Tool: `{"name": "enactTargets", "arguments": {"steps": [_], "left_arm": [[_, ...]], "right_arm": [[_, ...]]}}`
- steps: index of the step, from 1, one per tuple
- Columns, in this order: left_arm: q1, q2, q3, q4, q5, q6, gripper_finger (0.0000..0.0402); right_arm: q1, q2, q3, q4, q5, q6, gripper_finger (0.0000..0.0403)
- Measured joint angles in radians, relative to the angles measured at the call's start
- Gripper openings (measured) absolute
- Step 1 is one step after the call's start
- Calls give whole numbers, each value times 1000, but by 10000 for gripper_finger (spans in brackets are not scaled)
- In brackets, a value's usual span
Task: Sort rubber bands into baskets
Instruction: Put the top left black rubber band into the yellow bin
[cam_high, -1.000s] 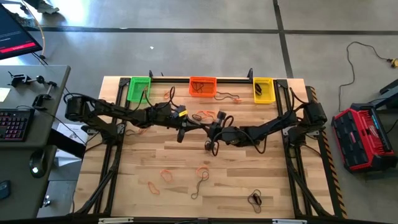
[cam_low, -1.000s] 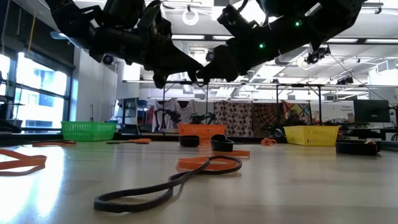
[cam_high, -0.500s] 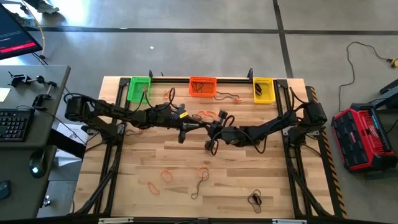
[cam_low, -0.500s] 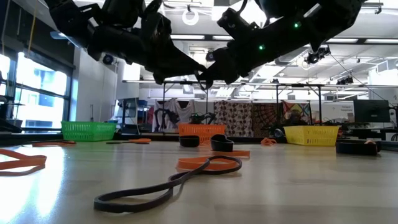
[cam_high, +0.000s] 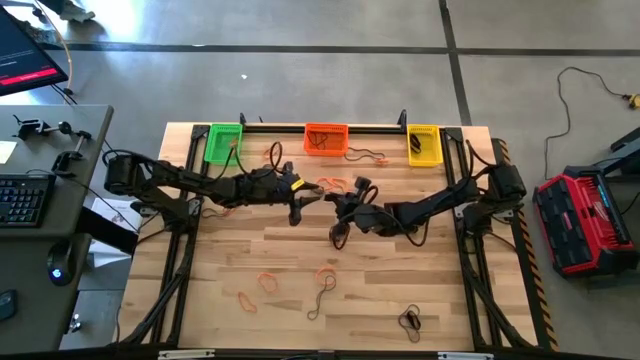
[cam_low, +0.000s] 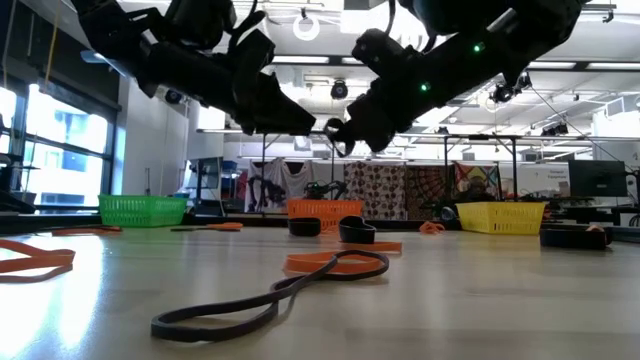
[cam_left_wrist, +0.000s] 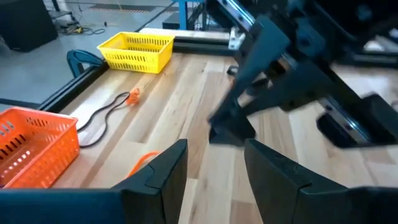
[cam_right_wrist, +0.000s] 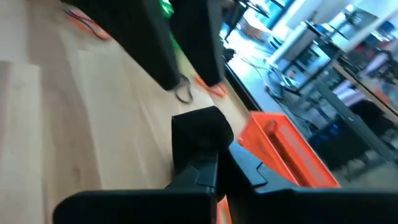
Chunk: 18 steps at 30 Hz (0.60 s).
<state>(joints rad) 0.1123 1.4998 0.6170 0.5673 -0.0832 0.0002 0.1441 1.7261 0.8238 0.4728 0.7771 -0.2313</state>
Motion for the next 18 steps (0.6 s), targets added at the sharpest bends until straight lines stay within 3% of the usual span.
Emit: {"name": "enactTargets", "arguments": {"steps": [8, 18], "left_arm": [[12, 5, 0, 32, 49, -14, 153], [7, 78, -1, 150, 118, -50, 153]], "right_arm": [[-69, -100, 0, -233, 7, 174, 0], [-251, -340, 0, -700, -4, 429, 0]]}}
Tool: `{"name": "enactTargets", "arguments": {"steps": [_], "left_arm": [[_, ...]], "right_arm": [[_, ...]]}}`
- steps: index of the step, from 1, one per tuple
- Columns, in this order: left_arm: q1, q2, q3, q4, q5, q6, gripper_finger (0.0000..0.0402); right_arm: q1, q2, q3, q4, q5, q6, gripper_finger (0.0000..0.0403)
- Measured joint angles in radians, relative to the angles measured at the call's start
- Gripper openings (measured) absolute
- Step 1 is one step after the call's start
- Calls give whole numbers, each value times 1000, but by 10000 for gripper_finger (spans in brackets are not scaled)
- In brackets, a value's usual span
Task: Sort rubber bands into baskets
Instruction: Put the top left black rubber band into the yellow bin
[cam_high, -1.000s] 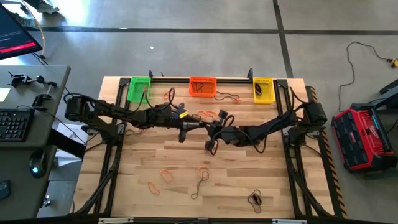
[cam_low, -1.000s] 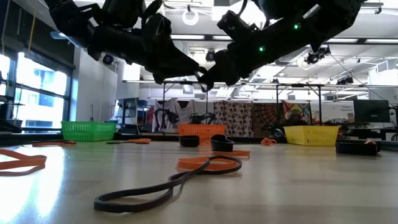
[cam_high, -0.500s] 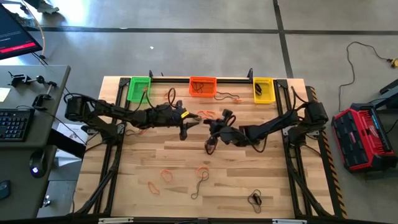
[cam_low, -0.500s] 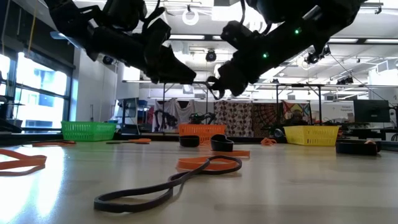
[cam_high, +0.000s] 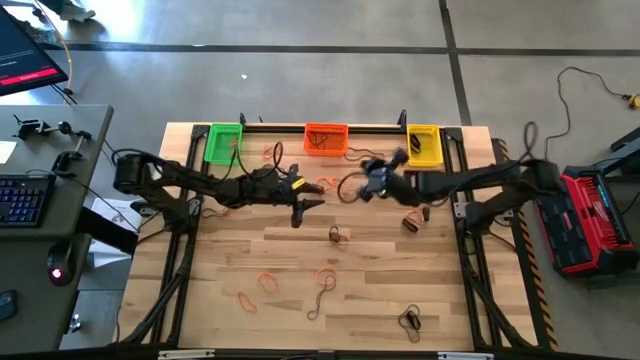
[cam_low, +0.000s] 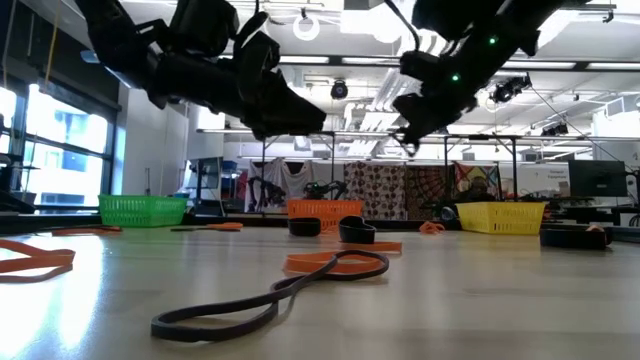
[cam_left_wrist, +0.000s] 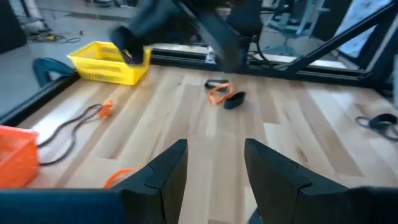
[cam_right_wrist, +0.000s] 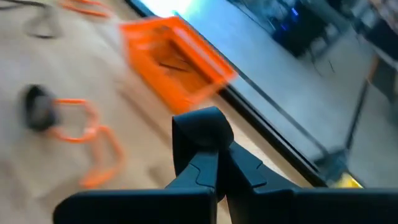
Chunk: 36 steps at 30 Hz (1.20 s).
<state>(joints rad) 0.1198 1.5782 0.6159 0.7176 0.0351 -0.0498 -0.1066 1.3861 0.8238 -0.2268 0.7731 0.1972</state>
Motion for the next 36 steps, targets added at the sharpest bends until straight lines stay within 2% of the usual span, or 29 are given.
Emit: {"name": "enactTargets", "arguments": {"steps": [6, 13, 20, 28, 36], "left_arm": [[-19, 45, 0, 103, 38, 0, 153], [-20, 46, 0, 138, 39, 41, 153], [-20, 46, 0, 159, 60, 55, 153], [-20, 46, 0, 158, 60, 74, 152], [-17, 46, 0, 160, 78, 88, 152]], "right_arm": [[-162, -102, 0, -202, -13, 79, 0], [-380, -118, -4, -346, -137, 145, 0], [-532, -116, -4, -352, -231, 142, 0], [-634, -116, -31, -378, -240, 155, 0], [-711, -115, -197, -136, -338, 167, 0]]}}
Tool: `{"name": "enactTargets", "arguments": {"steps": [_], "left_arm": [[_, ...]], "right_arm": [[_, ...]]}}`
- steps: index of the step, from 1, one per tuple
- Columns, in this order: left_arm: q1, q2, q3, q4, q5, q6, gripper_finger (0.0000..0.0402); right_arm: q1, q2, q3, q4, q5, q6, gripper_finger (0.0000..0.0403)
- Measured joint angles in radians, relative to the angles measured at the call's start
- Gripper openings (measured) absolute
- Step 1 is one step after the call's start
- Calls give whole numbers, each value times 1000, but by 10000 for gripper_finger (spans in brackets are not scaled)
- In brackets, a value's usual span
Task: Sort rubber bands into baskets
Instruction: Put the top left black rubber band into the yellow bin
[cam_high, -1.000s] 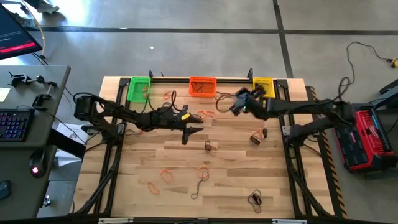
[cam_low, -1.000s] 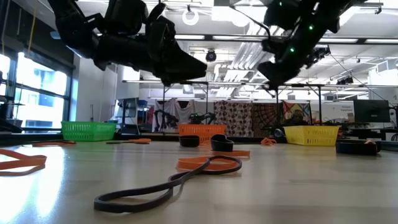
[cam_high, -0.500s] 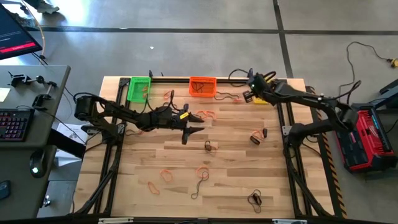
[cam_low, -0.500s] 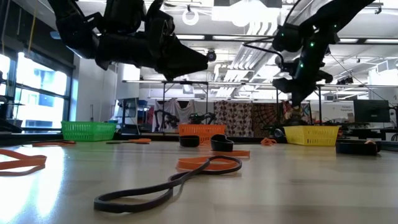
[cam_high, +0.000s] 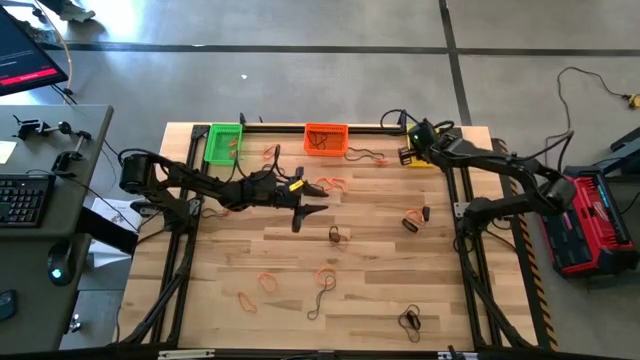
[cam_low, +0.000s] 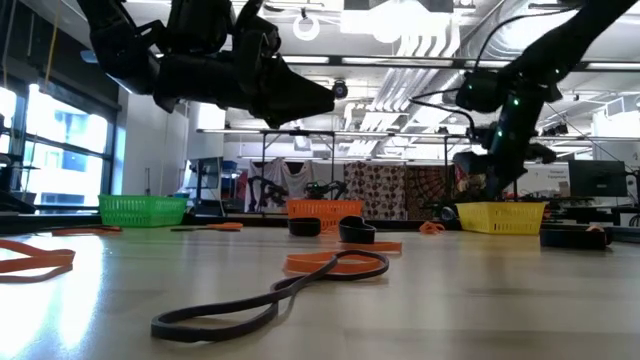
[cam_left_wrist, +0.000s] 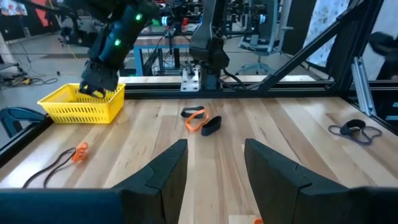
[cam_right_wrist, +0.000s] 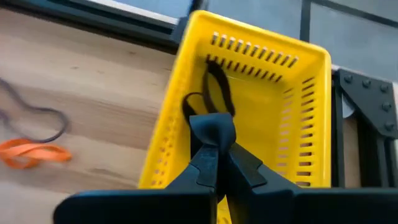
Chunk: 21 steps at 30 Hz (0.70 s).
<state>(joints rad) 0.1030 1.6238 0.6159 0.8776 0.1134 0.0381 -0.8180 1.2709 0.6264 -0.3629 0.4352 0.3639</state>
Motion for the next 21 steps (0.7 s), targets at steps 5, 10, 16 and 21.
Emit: {"name": "enactTargets", "arguments": {"steps": [5, 10, 16, 21], "left_arm": [[2, 0, 0, 1, 13, 0, 152], [2, 0, 0, 3, 15, -1, 152], [2, 0, 0, 2, 15, -7, 152], [2, 0, 0, 2, 15, -10, 152]], "right_arm": [[-31, 0, -67, 82, -5, 14, 0], [-56, 0, -105, 153, -61, 24, 0], [-66, 0, -106, 157, -76, 37, 6], [-66, 0, -106, 159, -88, 48, 7]]}}
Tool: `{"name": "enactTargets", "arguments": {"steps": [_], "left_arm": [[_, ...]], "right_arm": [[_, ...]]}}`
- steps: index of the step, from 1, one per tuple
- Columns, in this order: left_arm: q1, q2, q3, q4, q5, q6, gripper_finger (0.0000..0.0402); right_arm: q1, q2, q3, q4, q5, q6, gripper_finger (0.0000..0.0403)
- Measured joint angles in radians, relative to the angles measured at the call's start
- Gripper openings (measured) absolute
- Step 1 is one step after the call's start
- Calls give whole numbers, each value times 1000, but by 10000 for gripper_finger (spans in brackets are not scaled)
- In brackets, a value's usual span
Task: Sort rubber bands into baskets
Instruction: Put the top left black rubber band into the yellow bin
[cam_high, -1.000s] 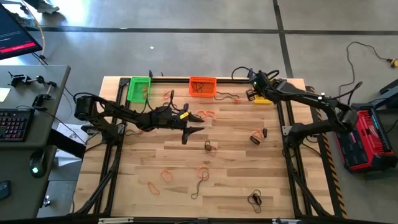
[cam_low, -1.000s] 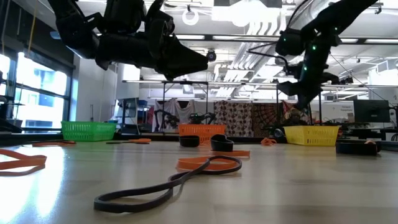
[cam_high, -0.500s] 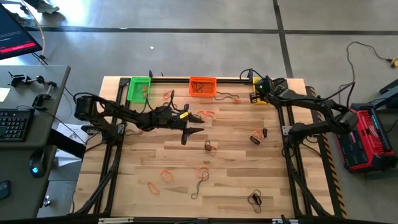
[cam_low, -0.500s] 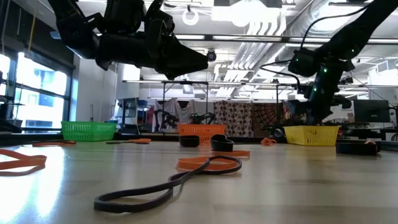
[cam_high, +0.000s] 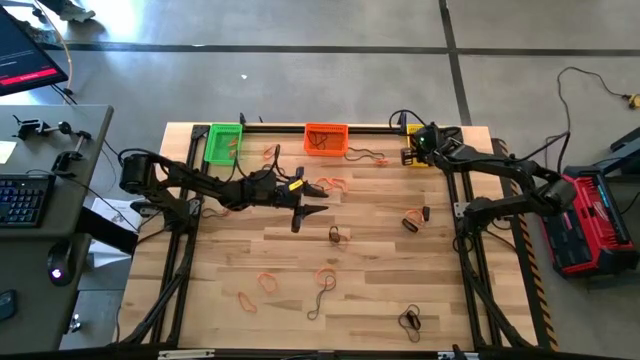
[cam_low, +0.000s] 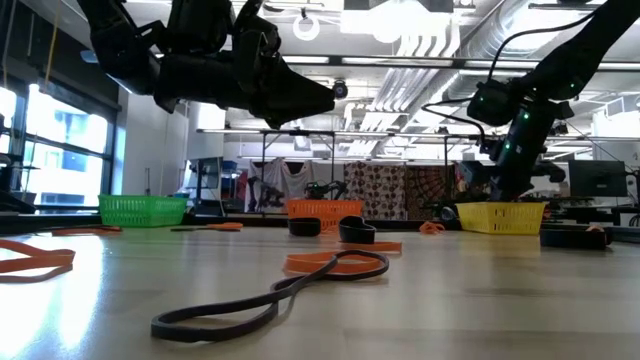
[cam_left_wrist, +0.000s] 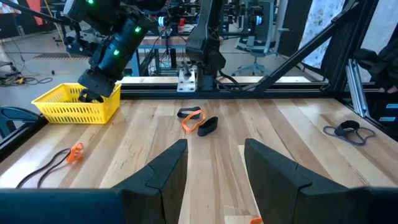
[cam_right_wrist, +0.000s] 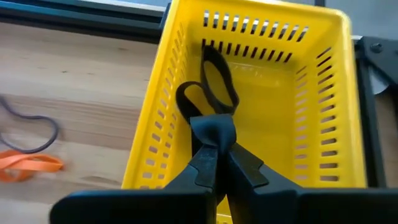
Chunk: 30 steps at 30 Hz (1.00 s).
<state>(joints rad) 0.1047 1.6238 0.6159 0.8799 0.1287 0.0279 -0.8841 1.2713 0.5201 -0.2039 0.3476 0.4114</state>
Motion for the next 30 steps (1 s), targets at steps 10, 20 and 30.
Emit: {"name": "enactTargets", "arguments": {"steps": [10, 20, 30], "left_arm": [[0, 0, 0, -1, 0, 0, 152], [-11, 0, 0, -1, 0, 0, 152], [-15, -1, 0, -8, 0, 3, 152]], "right_arm": [[0, 0, 0, 0, -15, 41, 23], [0, 0, 0, 0, -19, 60, 68], [0, 0, 0, -2, -24, 81, 119]]}}
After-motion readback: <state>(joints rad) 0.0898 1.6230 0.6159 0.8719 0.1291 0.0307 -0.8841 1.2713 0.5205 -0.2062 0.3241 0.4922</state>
